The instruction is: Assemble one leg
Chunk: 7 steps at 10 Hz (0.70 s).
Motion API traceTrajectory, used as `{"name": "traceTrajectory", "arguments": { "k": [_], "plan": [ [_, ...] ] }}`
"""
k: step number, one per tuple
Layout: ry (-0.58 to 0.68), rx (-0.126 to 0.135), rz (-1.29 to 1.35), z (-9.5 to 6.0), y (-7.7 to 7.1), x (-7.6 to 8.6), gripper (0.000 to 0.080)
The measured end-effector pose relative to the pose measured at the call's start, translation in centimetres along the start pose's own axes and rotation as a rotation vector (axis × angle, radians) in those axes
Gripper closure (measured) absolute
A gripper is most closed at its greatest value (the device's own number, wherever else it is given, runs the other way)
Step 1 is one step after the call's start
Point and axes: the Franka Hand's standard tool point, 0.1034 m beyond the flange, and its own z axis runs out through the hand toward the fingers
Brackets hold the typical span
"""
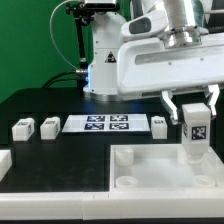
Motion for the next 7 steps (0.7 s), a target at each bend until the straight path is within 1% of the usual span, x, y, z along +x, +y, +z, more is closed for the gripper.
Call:
{"name": "traceTrajectory", "arguments": {
  "k": [1, 2, 3, 5, 7],
  "plan": [
    [-0.010, 0.004, 0.003, 0.7, -0.7, -0.5, 0.0508],
    [-0.007, 0.009, 0.001, 1.0, -1.2, -0.3, 0.0508],
    [-0.008, 0.008, 0.001, 1.1, -1.1, -0.2, 0.0508],
    [-0.009, 0.005, 0.004, 1.8, -0.8, -0.1, 0.0508],
    [-0.022, 0.005, 0.002, 2.5, -0.9, -0.9, 0.0508]
  ]
}}
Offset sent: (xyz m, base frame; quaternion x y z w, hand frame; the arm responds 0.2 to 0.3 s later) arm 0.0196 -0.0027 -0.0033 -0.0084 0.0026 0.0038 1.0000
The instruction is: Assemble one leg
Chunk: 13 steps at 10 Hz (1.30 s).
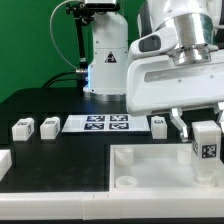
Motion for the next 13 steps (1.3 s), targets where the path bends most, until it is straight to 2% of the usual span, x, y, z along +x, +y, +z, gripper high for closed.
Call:
{"name": "traceTrajectory", "arguments": {
  "k": [3, 5, 8, 9, 10, 13],
  "plan": [
    [0.008, -0.003, -0.001, 0.5, 0.0, -0.6, 0.0508],
    [0.034, -0.017, 0.024, 0.6, 0.0, -0.9, 0.0508],
    [0.020, -0.017, 0.021, 0.7, 0.0, -1.0, 0.0508],
    [0.019, -0.017, 0.021, 0.7, 0.0, -1.0, 0.0254],
    [0.019, -0.017, 0.021, 0.7, 0.0, -1.0, 0.0173],
    [0.019, -0.017, 0.021, 0.7, 0.0, -1.0, 0.0151]
  ]
}}
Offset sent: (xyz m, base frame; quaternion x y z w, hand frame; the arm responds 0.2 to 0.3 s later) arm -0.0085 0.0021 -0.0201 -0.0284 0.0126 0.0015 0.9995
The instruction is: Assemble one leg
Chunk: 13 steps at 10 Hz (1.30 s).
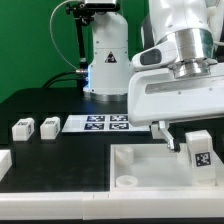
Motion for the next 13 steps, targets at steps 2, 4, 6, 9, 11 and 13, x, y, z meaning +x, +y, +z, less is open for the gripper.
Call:
{"name": "traceTrajectory", "arguments": {
  "k": [2, 4, 6, 9, 11, 13],
  "plan": [
    [-0.011, 0.000, -0.002, 0.0, 0.1, 0.0, 0.0151],
    [-0.102, 0.010, 0.010, -1.3, 1.0, 1.9, 0.0151],
    [-0.141, 0.012, 0.025, -1.2, 1.6, 2.3, 0.0151],
    [-0.189, 0.017, 0.032, -1.1, 1.5, 2.0, 0.0151],
    [-0.189, 0.017, 0.032, -1.1, 1.5, 2.0, 0.0151],
    [-0.189, 0.017, 0.032, -1.1, 1.5, 2.0, 0.0151]
  ]
}}
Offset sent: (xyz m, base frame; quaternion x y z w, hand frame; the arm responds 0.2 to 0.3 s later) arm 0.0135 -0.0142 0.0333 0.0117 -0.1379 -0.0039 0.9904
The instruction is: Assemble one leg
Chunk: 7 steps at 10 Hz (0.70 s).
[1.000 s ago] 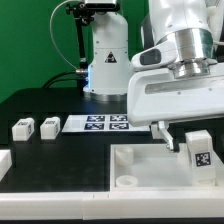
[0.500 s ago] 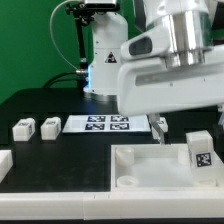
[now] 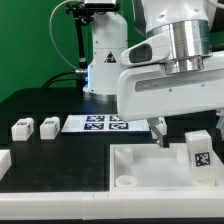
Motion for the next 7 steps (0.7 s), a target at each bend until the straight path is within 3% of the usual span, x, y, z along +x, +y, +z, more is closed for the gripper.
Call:
{"name": "traceTrajectory", "arguments": {
  "k": [4, 5, 7],
  "plan": [
    [0.000, 0.000, 0.000, 0.0, 0.0, 0.0, 0.0151],
    [-0.157, 0.010, 0.015, 0.7, -0.2, -2.7, 0.0151],
    [-0.213, 0.030, 0.031, -0.6, -0.6, 0.0, 0.0151]
  ]
}}
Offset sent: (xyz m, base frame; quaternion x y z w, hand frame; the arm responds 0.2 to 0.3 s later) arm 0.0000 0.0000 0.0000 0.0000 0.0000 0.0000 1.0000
